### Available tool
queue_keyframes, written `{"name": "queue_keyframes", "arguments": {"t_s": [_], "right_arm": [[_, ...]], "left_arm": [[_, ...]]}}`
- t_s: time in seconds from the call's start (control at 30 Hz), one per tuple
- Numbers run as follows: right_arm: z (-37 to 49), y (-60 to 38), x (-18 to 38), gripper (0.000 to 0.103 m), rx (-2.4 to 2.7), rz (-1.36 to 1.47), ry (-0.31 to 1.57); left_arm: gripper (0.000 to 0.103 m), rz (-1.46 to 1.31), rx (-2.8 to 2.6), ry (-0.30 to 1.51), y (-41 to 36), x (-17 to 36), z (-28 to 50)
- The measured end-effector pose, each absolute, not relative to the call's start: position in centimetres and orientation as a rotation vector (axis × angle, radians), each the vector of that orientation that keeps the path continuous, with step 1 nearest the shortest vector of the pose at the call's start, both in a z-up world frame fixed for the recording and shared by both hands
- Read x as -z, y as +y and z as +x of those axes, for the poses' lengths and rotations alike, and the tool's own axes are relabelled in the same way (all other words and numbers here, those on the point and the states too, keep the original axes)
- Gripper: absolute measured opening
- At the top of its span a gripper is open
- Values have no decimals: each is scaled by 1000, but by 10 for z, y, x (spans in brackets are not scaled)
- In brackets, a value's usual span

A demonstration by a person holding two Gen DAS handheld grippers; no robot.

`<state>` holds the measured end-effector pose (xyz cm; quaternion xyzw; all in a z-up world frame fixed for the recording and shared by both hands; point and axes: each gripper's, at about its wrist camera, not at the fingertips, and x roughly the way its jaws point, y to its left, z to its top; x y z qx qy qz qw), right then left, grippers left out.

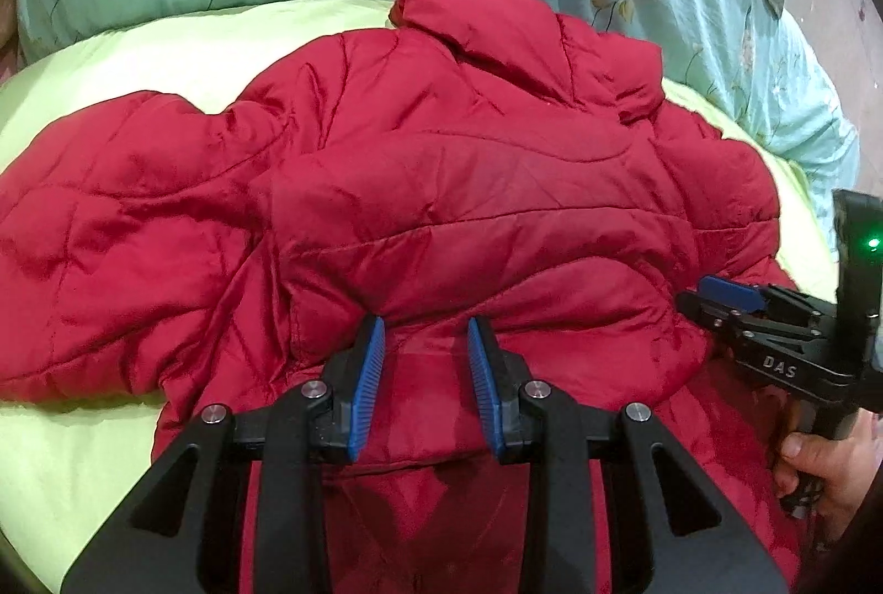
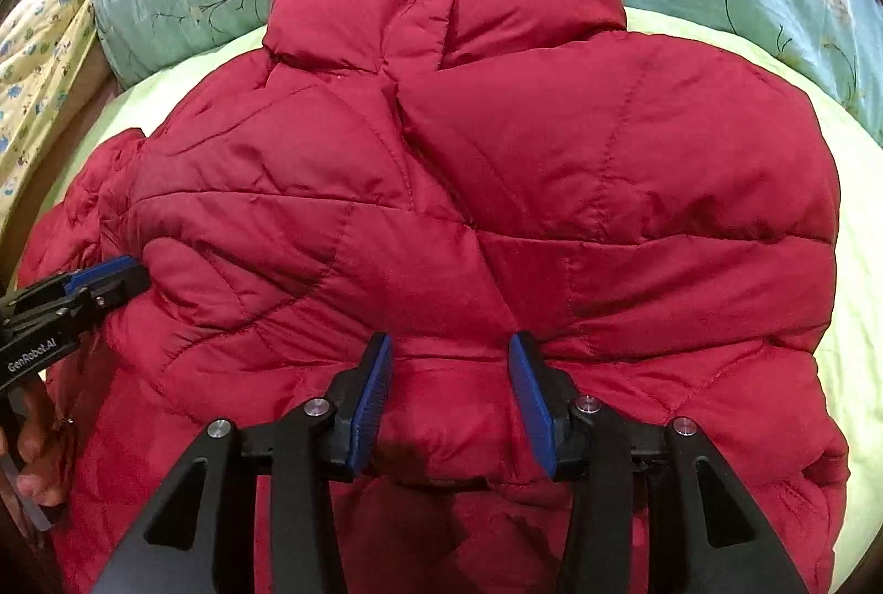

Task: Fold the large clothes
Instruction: 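Grasp the other sleeve cuff with the left gripper and lift it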

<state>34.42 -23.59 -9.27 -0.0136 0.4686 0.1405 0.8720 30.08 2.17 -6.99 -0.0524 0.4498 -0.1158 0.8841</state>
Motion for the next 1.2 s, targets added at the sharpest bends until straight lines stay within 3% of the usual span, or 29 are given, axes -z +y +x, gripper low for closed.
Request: {"name": "queue_keyframes", "arguments": {"t_s": [0.37,0.8,0.83,0.9,1.2], "right_arm": [[313,-239,65,46,-319,18,936],[266,-255,44,46,-366,92,907],[263,-256,44,46,-368,95,907],[256,-256,42,46,-373,100,908],[224,-251,34,46,-416,98,896]], "left_arm": [[33,-248,171,902,77,50,258],[33,-441,71,908,142,67,234],[35,-462,72,906,146,68,234],[52,-503,61,890,155,69,230],[53,-671,-76,832,216,79,219]]}}
